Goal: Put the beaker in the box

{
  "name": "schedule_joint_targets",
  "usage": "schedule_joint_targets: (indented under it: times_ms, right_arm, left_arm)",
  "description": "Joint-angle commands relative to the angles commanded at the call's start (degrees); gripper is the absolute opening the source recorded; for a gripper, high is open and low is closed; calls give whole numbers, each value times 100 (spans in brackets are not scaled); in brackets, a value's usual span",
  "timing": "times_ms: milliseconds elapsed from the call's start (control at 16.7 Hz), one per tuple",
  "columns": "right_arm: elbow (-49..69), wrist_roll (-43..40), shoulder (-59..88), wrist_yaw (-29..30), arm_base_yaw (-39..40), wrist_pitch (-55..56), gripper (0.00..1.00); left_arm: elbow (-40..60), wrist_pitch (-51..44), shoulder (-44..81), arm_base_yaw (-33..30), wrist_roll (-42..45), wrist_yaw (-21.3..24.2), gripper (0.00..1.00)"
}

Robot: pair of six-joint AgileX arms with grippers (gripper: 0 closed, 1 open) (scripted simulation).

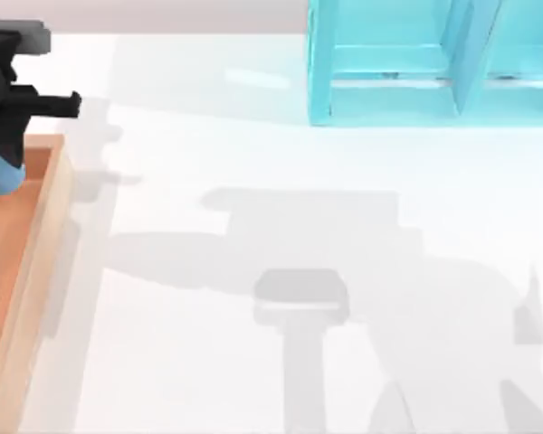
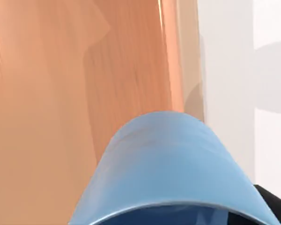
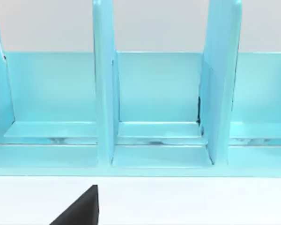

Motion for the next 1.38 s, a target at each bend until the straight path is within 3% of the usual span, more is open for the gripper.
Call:
schedule_joint_targets:
  times_ms: [180, 360, 780, 1140, 1380]
  right_arm:
    - [0, 0, 0, 0, 0, 0, 100]
    - [0, 0, 0, 0, 0, 0, 100]
    - [0, 0, 0, 0, 0, 0, 100]
    - [0, 0, 0, 0, 0, 0, 100]
    - [0, 0, 0, 0, 0, 0, 100]
  left_arm:
    - [-249, -462, -476, 909, 474, -192, 0]
    - [-394, -742, -691, 1345, 692, -303, 0]
    - [-479, -656, -678, 1370, 728, -316, 0]
    - [-1502, 469, -622, 1493, 833, -312, 0]
    - [-1719, 678, -581, 1545, 880, -309, 0]
